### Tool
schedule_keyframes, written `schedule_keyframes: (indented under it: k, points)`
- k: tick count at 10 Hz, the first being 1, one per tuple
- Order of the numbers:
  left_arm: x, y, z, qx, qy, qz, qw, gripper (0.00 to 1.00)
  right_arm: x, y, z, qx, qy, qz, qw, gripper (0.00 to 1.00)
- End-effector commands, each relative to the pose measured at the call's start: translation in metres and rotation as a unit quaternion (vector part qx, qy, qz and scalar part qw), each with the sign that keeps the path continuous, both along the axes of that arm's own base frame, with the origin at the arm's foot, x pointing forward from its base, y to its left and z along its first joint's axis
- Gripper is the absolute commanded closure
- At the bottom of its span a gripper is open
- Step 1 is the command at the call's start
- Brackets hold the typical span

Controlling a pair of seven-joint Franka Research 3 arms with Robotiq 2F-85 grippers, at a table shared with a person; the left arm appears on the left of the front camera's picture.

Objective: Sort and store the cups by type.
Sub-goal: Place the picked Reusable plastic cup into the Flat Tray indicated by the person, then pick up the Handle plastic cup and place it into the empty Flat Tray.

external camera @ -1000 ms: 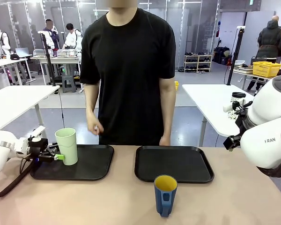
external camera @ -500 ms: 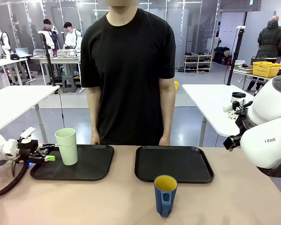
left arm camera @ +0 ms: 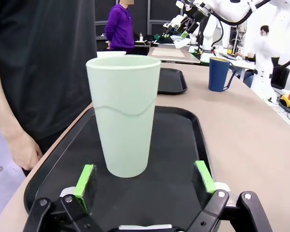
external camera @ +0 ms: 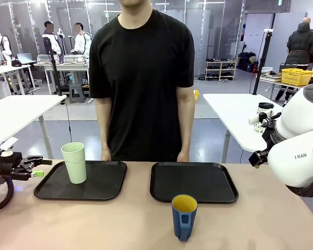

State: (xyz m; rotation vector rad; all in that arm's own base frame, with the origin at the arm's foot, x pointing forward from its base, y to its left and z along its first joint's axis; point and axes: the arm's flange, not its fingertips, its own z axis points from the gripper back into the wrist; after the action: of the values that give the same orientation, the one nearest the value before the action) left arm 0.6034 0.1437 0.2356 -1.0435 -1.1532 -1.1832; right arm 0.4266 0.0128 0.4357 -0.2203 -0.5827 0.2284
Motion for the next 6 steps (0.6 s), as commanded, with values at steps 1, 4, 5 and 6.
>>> schedule_keyframes:
  k: [1,4,5,6]
  points:
    - [0.0075,-0.0009,-0.0086,-0.001,0.007,-0.003,1.0,0.0,-0.0006,-0.0011,-0.0012,-0.001,0.0,0.0,1.0,0.0]
    - [0.0075,-0.0009,-0.0086,-0.001,0.007,-0.003,1.0,0.0,-0.0006,-0.0011,-0.0012,-0.001,0.0,0.0,1.0,0.0]
    - [0.0075,-0.0009,-0.0086,-0.001,0.007,-0.003,1.0,0.0,-0.0006,-0.0011,-0.0012,-0.001,0.0,0.0,1.0,0.0]
    - [0.0075,-0.0009,-0.0086,-0.001,0.007,-0.003,1.0,0.0,-0.0006,-0.0011,-0.0012,-0.001,0.0,0.0,1.0,0.0]
